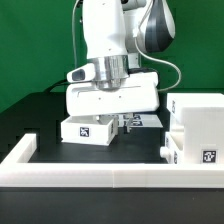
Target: Assemble drawer
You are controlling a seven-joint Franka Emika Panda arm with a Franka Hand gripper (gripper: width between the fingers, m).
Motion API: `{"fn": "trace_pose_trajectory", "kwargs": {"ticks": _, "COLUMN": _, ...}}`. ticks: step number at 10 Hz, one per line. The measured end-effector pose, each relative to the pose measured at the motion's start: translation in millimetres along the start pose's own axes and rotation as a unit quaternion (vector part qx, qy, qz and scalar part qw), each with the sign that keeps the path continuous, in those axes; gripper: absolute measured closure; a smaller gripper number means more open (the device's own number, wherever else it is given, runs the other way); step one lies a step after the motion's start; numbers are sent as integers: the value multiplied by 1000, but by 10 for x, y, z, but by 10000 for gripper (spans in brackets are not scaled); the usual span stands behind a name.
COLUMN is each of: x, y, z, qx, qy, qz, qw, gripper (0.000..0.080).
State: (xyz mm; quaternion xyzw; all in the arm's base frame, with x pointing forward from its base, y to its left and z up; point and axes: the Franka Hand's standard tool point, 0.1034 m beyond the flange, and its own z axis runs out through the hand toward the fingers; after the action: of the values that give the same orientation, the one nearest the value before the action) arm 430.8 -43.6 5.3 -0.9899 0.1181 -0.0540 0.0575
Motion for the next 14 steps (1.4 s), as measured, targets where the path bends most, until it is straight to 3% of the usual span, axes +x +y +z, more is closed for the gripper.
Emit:
{"fn": "trace_pose_trajectory", "kwargs": {"ticks": 1, "x": 0, "y": 0, "z": 0, "qx": 0, "qy": 0, "qz": -1, "qw": 1000, "gripper": 561}}
{"fn": "trace_pose_trajectory", "kwargs": {"ticks": 2, "x": 0, "y": -1, "z": 0, "qx": 0, "qy": 0, "qz": -2, "qw": 1000, "gripper": 694}}
{"fn": "trace_pose_trajectory", "kwargs": {"ticks": 3, "x": 11, "y": -19, "z": -6, "qx": 0, "qy": 1, "qz": -4, "qw": 1000, "gripper": 694}}
{"fn": "trace_pose_trajectory", "kwargs": {"ticks": 4, "x": 29, "y": -45, "z": -22, "qx": 0, "qy": 3, "qz": -7, "qw": 1000, "gripper": 751}}
{"fn": "trace_pose_trajectory", "kwargs": {"ticks": 8, "x": 114, "y": -247, "z": -92, "qx": 5, "qy": 4, "qz": -27, "qw": 1000, "gripper": 754}}
{"fn": "trace_pose_trajectory", "kwargs": {"ticks": 12, "x": 407, "y": -691, "z": -274, "qx": 31, "qy": -40, "qz": -119, "qw": 992, "gripper": 755}}
{"fn": "trace_pose_trajectory", "kwargs": {"ticks": 14, "x": 402, "y": -675, "z": -254, "qx": 30, "qy": -36, "qz": -124, "qw": 991, "gripper": 755}}
